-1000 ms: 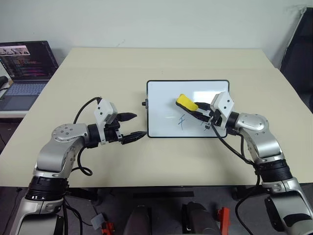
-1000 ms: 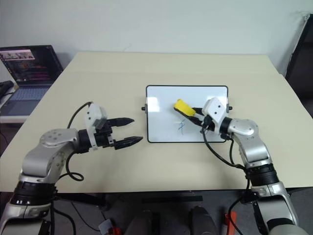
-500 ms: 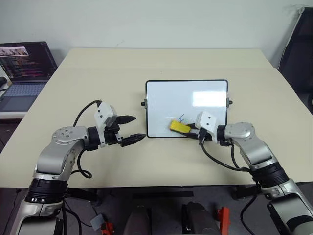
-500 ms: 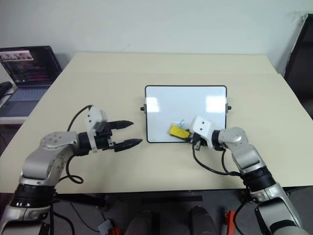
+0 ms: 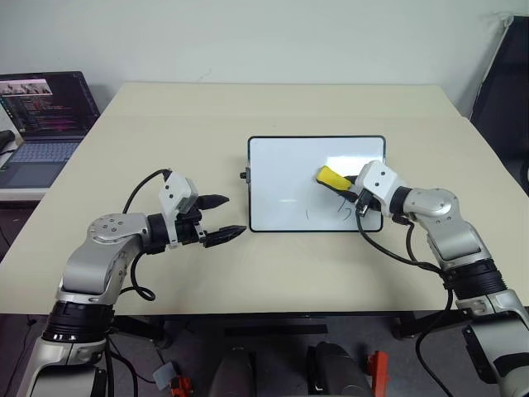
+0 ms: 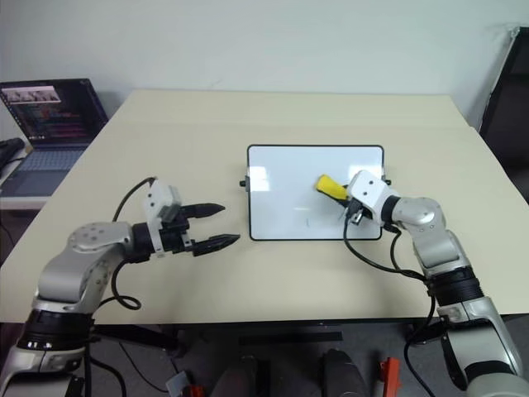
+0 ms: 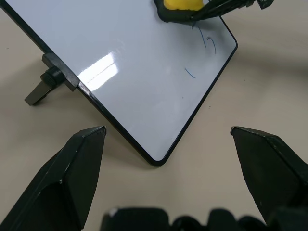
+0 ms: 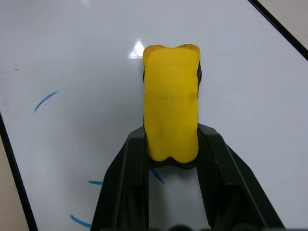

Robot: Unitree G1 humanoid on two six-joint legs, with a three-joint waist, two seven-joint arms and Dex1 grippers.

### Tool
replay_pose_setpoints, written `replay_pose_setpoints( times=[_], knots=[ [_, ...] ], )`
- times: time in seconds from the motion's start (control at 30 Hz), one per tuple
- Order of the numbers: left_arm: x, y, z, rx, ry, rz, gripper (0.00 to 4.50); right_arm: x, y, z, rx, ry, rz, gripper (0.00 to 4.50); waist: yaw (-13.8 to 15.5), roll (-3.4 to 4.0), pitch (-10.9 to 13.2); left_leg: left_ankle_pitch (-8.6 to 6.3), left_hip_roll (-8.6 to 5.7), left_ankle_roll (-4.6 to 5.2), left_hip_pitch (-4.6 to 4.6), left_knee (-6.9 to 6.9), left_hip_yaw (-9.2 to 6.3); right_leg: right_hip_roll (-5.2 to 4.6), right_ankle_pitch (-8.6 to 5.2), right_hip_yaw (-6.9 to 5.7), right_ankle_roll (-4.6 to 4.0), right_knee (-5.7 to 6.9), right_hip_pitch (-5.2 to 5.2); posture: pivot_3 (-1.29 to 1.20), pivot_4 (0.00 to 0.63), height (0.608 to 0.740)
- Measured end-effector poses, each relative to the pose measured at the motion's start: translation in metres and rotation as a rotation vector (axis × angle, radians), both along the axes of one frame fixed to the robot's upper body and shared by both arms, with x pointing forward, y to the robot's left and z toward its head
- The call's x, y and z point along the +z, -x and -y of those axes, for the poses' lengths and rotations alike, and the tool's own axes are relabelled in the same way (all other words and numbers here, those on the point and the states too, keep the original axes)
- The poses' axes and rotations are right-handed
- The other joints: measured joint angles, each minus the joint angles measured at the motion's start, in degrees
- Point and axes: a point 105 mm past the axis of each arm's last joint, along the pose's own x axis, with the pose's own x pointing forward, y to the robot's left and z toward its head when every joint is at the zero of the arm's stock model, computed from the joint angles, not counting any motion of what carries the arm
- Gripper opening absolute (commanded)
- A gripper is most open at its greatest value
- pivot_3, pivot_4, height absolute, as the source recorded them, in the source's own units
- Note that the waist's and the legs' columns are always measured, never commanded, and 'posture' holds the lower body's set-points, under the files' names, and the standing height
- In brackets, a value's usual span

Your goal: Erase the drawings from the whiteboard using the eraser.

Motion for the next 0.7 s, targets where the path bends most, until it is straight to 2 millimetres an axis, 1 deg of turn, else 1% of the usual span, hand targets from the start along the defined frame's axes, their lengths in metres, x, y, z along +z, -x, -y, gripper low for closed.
replay_pose_setpoints(
  times=[0.1,0.17,0.33,0.4,0.57,0.63,0.7],
  knots=[
    [0.001,-0.001,0.002,-0.005,-0.002,0.004,4.50,-0.004,0.004,-0.001,0.011,0.003,-0.011,0.98,0.03,0.00,0.00,0.00,0.00,0.00,0.00,0.00,-0.01,0.00,0.01,0.00,-0.02,0.00,0.01,0.00,0.150,0.740],
    [0.001,-0.001,0.003,-0.008,0.000,0.004,4.50,-0.013,0.011,-0.004,0.041,0.004,-0.051,0.98,0.00,0.00,0.00,0.00,0.00,0.00,0.00,0.00,-0.01,0.00,0.01,0.00,-0.02,0.00,0.01,0.00,0.150,0.740],
    [0.001,-0.001,0.004,-0.012,0.000,0.010,4.50,-0.046,0.046,-0.023,0.186,0.008,-0.244,0.98,-0.07,0.00,0.00,0.00,0.01,0.00,0.00,-0.01,-0.01,0.00,0.00,0.00,0.00,0.00,0.00,0.00,0.150,0.740],
    [0.002,-0.001,0.004,-0.013,0.000,0.013,4.50,-0.056,0.055,-0.028,0.217,0.018,-0.302,0.98,-0.12,0.00,0.00,0.00,0.01,0.00,0.00,-0.01,0.00,0.01,-0.02,0.00,0.02,0.00,-0.01,0.00,0.150,0.740],
    [0.002,-0.001,0.004,-0.013,-0.002,0.015,4.50,-0.056,0.056,-0.027,0.219,0.036,-0.314,0.98,-0.06,0.00,0.00,0.00,0.01,0.00,-0.01,-0.01,-0.01,0.01,-0.03,-0.01,0.04,-0.02,-0.01,0.00,0.150,0.740],
    [0.002,-0.001,0.004,-0.012,-0.003,0.015,4.50,-0.053,0.052,-0.027,0.206,0.042,-0.290,0.98,-0.11,0.00,0.00,0.00,0.01,0.00,-0.01,-0.01,-0.01,0.01,-0.04,-0.01,0.04,-0.02,-0.02,0.00,0.150,0.740],
    [0.002,-0.001,0.003,-0.012,-0.004,0.016,4.50,-0.044,0.043,-0.029,0.191,0.051,-0.233,0.98,-0.15,0.00,0.00,0.00,0.01,0.00,0.00,-0.01,0.00,0.01,-0.03,-0.01,0.04,0.00,-0.02,0.00,0.150,0.740]
  ],
)
